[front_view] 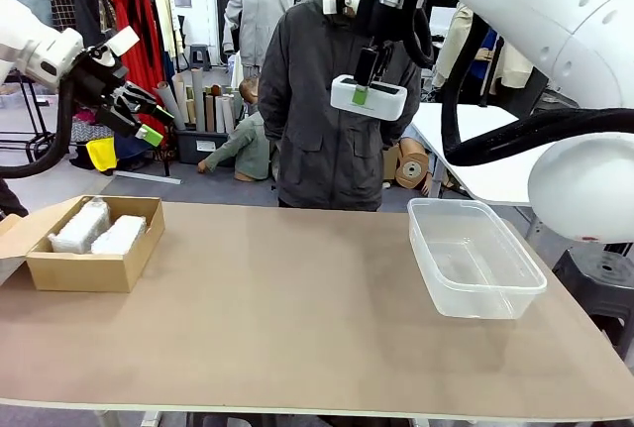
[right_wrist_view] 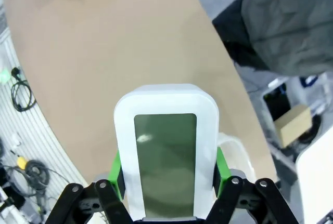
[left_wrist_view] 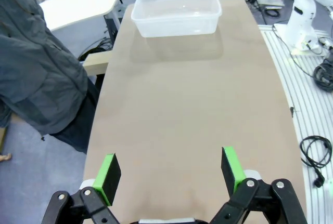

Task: Separate and place wrapped and unwrapped clocks.
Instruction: If the picked Digital clock is wrapped, place it in the Package Box ; if not, place it in the Organizing box.

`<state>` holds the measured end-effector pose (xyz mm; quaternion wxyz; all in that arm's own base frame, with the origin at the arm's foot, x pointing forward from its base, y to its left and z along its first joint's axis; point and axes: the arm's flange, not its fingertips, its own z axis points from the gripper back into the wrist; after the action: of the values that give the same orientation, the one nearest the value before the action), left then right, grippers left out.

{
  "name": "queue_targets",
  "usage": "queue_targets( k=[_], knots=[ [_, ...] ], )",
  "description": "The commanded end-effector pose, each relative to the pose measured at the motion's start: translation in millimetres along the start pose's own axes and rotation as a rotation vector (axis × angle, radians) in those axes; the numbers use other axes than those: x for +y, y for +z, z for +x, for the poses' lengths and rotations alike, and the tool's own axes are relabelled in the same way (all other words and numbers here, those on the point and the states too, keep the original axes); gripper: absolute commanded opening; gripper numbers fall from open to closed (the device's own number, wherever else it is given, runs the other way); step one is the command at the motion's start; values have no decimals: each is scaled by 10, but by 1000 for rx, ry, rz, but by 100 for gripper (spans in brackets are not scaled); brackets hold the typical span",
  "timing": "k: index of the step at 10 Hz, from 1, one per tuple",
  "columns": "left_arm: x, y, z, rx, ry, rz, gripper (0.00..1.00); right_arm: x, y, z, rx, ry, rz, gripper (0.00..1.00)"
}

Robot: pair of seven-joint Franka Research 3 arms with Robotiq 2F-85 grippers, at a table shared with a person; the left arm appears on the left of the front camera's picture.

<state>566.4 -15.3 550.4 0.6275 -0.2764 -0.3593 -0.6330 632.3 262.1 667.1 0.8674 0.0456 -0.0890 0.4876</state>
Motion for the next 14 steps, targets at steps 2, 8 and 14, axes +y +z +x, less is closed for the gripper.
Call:
queue_targets(
  k=[2, 8, 14],
  knots=[
    [-5, 17, 5, 7, -5, -3, 100, 967, -972, -1569, -2, -76, -63, 0],
    [-5, 17, 5, 7, -5, -3, 100, 920, -1203, -2150, -3, -63, -185, 0],
    [-5, 17, 5, 7, -5, -3, 100, 603, -1053, -1837, 42, -108, -181, 0]
  ],
)
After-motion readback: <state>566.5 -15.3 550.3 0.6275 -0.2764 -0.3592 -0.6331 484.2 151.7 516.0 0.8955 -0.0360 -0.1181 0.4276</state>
